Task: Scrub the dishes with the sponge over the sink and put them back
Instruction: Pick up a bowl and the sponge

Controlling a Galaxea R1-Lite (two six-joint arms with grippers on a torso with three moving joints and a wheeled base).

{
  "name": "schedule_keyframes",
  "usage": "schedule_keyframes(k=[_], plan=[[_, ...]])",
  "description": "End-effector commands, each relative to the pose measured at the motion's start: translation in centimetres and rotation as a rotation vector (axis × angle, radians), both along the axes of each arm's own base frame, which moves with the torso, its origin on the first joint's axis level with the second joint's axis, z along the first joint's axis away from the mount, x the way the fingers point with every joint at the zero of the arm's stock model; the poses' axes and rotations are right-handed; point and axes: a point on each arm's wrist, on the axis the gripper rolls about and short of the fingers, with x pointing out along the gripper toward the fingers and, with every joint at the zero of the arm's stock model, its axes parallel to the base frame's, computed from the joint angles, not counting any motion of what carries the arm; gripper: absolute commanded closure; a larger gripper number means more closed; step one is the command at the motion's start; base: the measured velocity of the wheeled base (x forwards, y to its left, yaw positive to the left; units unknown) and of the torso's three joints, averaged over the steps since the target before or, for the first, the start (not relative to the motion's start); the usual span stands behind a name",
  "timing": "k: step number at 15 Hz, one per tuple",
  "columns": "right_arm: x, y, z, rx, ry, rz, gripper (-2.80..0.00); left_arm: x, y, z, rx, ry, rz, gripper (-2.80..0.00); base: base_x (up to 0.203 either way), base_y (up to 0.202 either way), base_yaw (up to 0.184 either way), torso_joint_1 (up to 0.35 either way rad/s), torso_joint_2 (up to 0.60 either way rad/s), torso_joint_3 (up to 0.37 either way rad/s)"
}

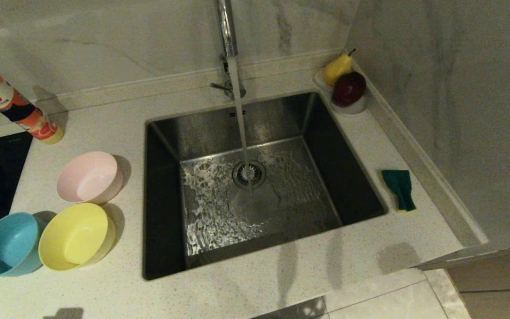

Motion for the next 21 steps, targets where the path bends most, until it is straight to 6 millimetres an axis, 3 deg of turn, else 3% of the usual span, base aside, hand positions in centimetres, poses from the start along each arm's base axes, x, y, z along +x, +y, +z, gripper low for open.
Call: schedule_keyframes(k=[1, 4, 6, 10, 14, 15, 21], plan=[[0.1, 0.3, 4.8, -0.035, -0.01, 0.087, 0.0, 0.0, 0.0, 0.0, -0.001, 0.002, 0.002, 0.0, 0.0, 0.0, 0.0, 0.0, 0.0, 0.0], [2.0, 0.5, 7.5, -0.053, 0.124, 0.153, 0.0, 0.0, 0.0, 0.0, -0.001, 0.002, 0.002, 0.0, 0.0, 0.0, 0.0, 0.0, 0.0, 0.0], [4.3, 0.4, 8.3, -0.042, 0.243, 0.171, 0.0, 0.0, 0.0, 0.0, -0.001, 0.003, 0.002, 0.0, 0.0, 0.0, 0.0, 0.0, 0.0, 0.0], [9.9, 0.2, 8.5, -0.009, 0.468, 0.181, 0.0, 0.0, 0.0, 0.0, -0.001, 0.003, 0.001, 0.0, 0.0, 0.0, 0.0, 0.0, 0.0, 0.0], [13.5, 0.0, 8.7, 0.001, 0.539, 0.154, 0.0, 0.0, 0.0, 0.0, -0.001, 0.003, 0.002, 0.0, 0.0, 0.0, 0.0, 0.0, 0.0, 0.0], [14.1, 0.0, 9.1, -0.006, 0.533, 0.141, -2.8, 0.0, 0.0, 0.0, -0.001, 0.002, 0.003, 0.0, 0.0, 0.0, 0.0, 0.0, 0.0, 0.0], [17.4, 2.1, 7.7, -0.014, 0.666, 0.207, -2.8, 0.0, 0.0, 0.0, -0.001, 0.002, 0.002, 0.0, 0.0, 0.0, 0.0, 0.0, 0.0, 0.0]])
